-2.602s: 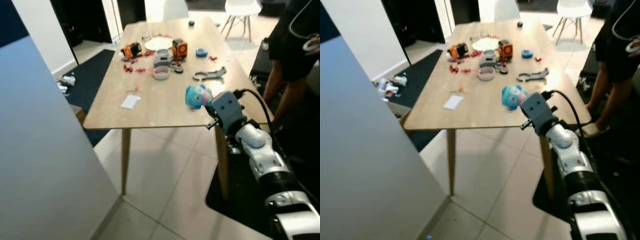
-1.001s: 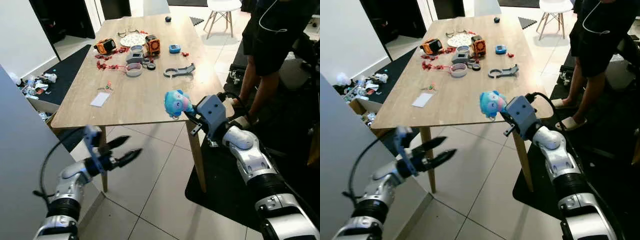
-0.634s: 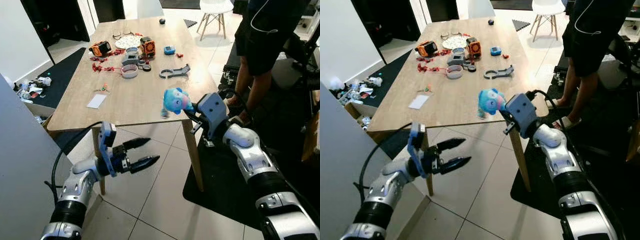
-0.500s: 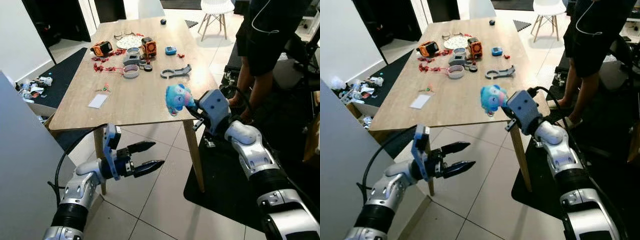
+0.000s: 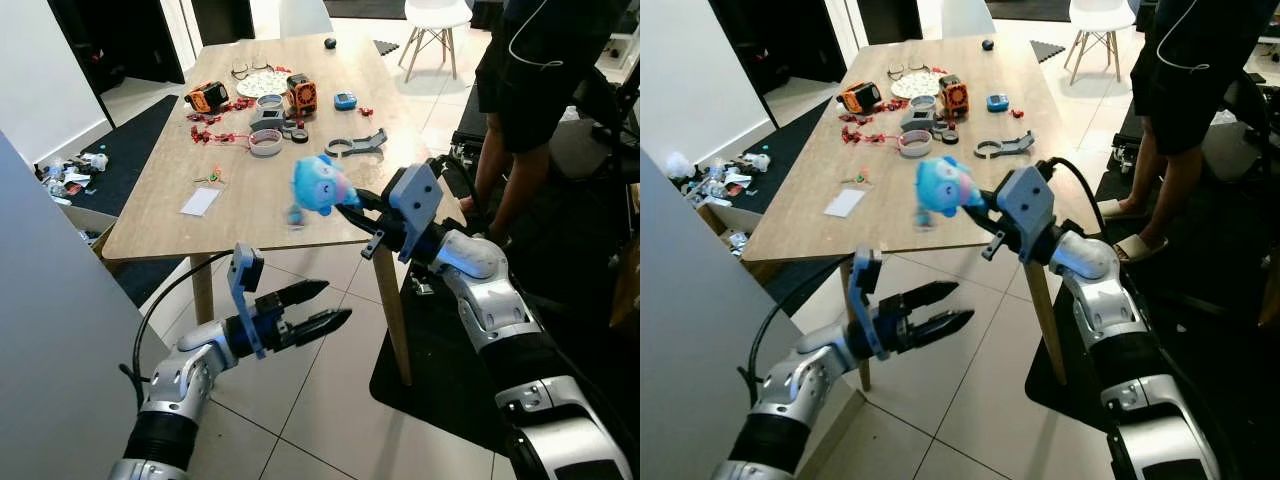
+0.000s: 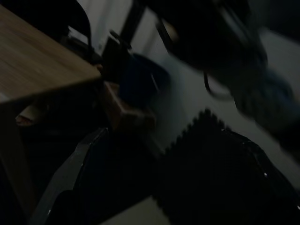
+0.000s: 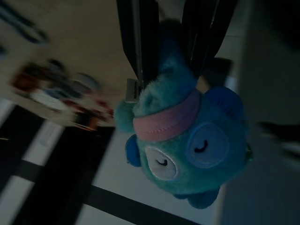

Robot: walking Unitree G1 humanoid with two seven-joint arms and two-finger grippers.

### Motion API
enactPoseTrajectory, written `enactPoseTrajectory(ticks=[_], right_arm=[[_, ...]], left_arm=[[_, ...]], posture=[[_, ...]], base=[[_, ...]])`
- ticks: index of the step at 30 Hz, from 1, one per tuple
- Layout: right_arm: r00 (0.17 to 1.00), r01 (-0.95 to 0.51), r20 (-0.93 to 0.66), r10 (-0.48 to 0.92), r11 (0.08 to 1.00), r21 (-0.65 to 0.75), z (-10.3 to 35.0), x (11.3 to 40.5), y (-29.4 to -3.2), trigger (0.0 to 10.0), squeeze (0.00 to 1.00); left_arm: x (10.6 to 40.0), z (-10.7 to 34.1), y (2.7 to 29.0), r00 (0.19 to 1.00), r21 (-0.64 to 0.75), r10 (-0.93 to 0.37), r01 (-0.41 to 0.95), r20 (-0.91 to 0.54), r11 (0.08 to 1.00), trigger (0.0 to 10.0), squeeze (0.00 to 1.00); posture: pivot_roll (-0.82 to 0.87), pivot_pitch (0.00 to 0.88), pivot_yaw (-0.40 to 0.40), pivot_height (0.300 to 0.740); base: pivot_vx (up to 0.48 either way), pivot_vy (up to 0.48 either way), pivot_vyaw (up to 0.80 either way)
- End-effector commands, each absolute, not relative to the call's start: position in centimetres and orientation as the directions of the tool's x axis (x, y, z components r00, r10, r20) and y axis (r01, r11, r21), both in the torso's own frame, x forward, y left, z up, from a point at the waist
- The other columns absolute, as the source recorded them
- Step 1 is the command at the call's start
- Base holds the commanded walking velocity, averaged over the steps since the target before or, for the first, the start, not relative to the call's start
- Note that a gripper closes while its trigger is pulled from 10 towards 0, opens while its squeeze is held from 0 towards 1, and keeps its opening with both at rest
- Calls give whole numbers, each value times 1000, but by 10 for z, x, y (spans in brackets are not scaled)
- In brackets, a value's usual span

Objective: Hang keys on a hook

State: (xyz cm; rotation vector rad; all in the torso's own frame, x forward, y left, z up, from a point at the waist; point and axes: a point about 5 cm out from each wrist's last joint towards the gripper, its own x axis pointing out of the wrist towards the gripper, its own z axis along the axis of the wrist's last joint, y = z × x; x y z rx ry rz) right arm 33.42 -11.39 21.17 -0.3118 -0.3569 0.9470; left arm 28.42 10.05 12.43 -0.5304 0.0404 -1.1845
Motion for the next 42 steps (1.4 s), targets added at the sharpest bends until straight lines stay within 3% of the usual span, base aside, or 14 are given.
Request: enactPoseTrajectory(ticks=[1, 6, 20, 34, 42], right_arm=[[489, -771, 150, 859, 506, -388, 210, 329, -106, 10000, 0], [466, -797, 95, 880, 464, -387, 201, 326, -103, 10000, 0], [406, -869, -37, 913, 373, -325, 181, 309, -109, 10000, 0], [463, -856, -105, 880, 413, -311, 175, 303, -134, 10000, 0], [541, -812, -112, 833, 484, -326, 176, 305, -152, 10000, 0]], left_arm=[[284, 132, 94, 383, -432, -879, 870, 285, 239, 10000, 0], [285, 140, 83, 402, -465, -856, 856, 326, 225, 10000, 0], [310, 147, 85, 641, -613, -683, 708, 351, 350, 10000, 0], [318, 147, 97, 705, -643, -620, 658, 344, 392, 10000, 0], [319, 145, 101, 718, -650, -612, 644, 331, 404, 10000, 0]], posture=[[-113, 30, 82, 740], [-113, 30, 82, 740], [-121, 38, 91, 740], [-127, 39, 92, 740], [-126, 41, 90, 740]], base=[[0, 0, 0], [0, 0, 0], [0, 0, 0], [0, 0, 0], [0, 0, 0]])
